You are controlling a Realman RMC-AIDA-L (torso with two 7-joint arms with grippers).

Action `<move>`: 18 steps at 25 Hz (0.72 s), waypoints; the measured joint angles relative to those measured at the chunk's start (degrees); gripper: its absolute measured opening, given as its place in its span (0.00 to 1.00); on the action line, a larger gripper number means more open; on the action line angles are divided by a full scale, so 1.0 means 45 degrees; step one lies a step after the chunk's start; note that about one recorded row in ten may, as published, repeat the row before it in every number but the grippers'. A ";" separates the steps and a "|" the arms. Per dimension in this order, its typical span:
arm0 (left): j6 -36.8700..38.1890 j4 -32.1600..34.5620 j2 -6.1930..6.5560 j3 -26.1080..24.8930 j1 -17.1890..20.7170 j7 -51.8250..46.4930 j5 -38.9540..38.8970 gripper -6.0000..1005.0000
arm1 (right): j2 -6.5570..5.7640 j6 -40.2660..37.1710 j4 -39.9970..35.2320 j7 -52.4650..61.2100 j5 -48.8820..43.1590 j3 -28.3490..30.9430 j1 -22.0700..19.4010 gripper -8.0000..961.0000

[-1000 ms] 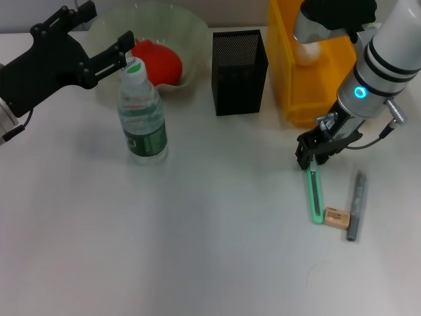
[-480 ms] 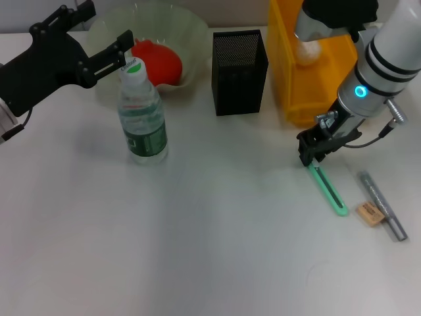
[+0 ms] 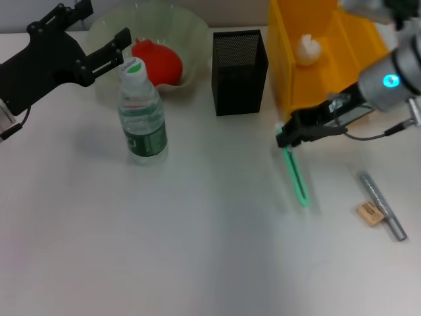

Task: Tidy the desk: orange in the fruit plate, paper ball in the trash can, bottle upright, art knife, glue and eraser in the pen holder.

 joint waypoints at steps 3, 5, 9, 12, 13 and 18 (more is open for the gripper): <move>0.0004 0.0066 0.0001 -0.0005 -0.0024 -0.0051 0.0000 0.80 | -0.0290 -0.0527 0.0138 -0.1178 0.1886 0.1002 -0.0861 0.20; -0.0006 0.0079 0.0000 -0.0025 -0.0083 -0.0071 -0.0002 0.80 | -0.0395 -0.1012 0.0309 -0.2131 0.3358 0.1528 -0.1421 0.21; -0.0016 -0.0087 -0.0002 -0.0130 -0.0247 -0.0096 -0.0010 0.80 | -0.0435 -0.1689 0.1026 -0.4706 0.6784 0.2507 -0.2547 0.21; 0.0028 -0.0196 -0.0020 -0.0153 -0.0363 -0.0121 -0.0028 0.80 | -0.0127 -0.1550 0.1705 -0.7773 0.9708 0.2794 -0.3175 0.22; 0.0047 -0.0199 -0.0025 -0.0139 -0.0367 -0.0126 -0.0086 0.80 | 0.0063 -0.1269 0.1948 -0.9043 1.0793 0.2801 -0.3294 0.22; 0.0084 -0.0207 -0.0034 -0.0024 -0.0371 -0.0125 -0.0327 0.80 | 0.0575 0.0235 0.3387 -1.4902 1.4285 0.2682 -0.3063 0.23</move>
